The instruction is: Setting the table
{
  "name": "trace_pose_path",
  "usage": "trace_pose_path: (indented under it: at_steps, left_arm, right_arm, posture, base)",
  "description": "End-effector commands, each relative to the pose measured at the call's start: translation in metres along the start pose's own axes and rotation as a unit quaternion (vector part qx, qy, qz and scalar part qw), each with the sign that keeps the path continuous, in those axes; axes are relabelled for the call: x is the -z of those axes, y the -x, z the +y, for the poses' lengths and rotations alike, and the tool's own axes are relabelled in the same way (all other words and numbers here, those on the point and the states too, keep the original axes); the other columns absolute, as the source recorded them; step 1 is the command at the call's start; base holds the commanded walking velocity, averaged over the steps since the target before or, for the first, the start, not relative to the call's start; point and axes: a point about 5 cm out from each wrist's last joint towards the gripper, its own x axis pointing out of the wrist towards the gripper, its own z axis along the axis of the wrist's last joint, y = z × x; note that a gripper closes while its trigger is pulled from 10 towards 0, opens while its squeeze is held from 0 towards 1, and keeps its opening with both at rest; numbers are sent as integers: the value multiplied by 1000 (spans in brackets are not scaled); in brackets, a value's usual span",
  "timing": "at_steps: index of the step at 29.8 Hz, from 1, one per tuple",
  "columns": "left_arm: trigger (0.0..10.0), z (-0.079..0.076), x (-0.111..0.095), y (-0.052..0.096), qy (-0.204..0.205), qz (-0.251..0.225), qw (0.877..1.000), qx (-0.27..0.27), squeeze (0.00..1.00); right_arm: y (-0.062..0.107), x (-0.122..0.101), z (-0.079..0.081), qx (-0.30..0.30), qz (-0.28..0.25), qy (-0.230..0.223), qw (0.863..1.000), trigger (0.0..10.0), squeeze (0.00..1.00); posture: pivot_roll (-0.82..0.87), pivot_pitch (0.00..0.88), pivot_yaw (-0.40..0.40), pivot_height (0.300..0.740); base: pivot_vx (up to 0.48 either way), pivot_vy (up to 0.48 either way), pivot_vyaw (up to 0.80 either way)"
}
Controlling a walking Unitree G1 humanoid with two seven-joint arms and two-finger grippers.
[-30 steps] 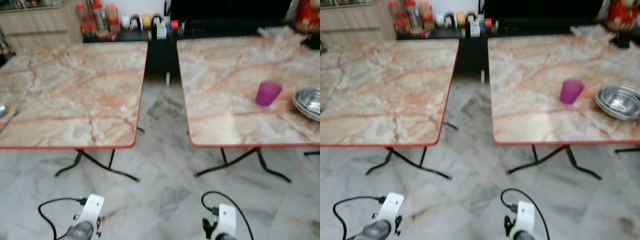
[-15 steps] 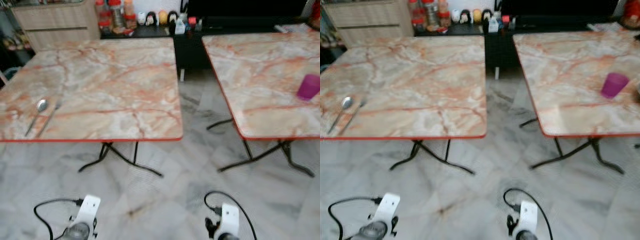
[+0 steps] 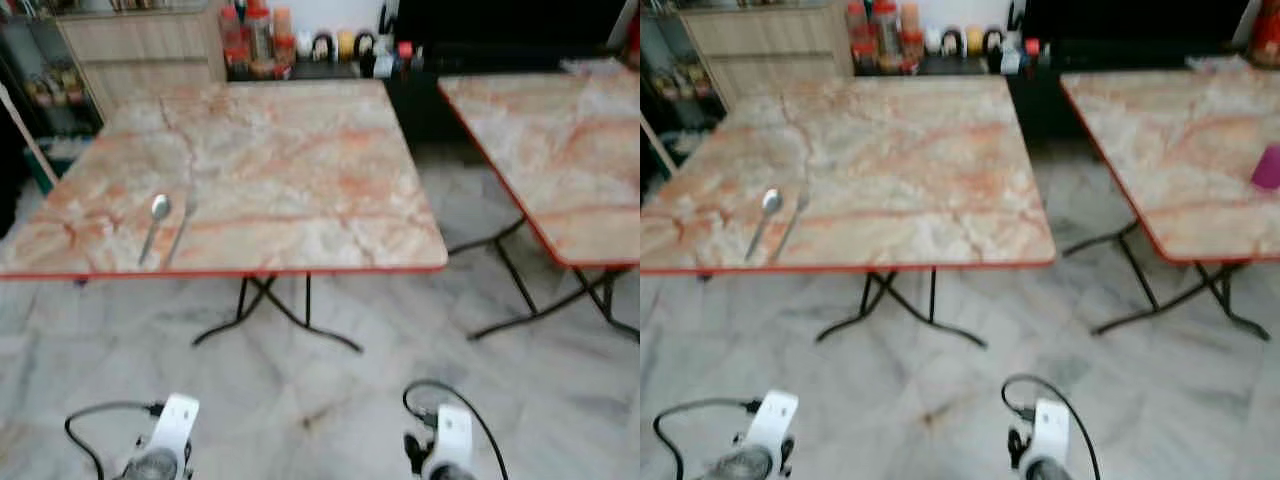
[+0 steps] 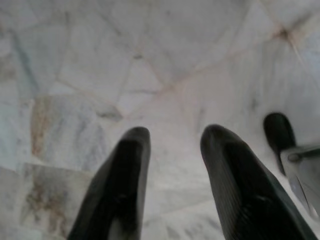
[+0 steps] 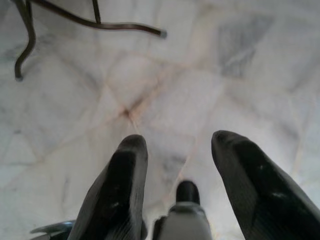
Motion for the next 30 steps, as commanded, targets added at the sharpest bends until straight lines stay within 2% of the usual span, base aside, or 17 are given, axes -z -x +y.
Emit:
trace_pose_path:
  at_steps: [1, 13, 20, 30]
  left_arm:
    - [10000, 7, 6, 1, 3, 7, 1000, -10, 0]
    - [10000, 10, 3, 1, 11, 3, 1000, -17, 0]
    - [10000, 13, 8, 1, 14, 7, 1000, -25, 0]
    - [10000, 16, 3, 1, 26, 3, 999, -34, 0]
  right_arm:
    - [0, 2, 3, -3, 3, 0, 1000, 10000, 0]
    - [0, 3, 3, -2, 4, -1, 1000, 10000, 0]
    - [1, 5, 4, 2, 4, -8, 1000, 10000, 0]
    - [-1, -3, 4, 1, -3, -5, 1000, 10000, 0]
  posture:
    - [0, 39, 37, 740]
    - [16, 86, 42, 740]
    - [25, 89, 34, 740]
    - [22, 87, 27, 740]
  base:
    - [0, 476, 0]
    - [0, 476, 0]
    - [0, 476, 0]
    - [0, 476, 0]
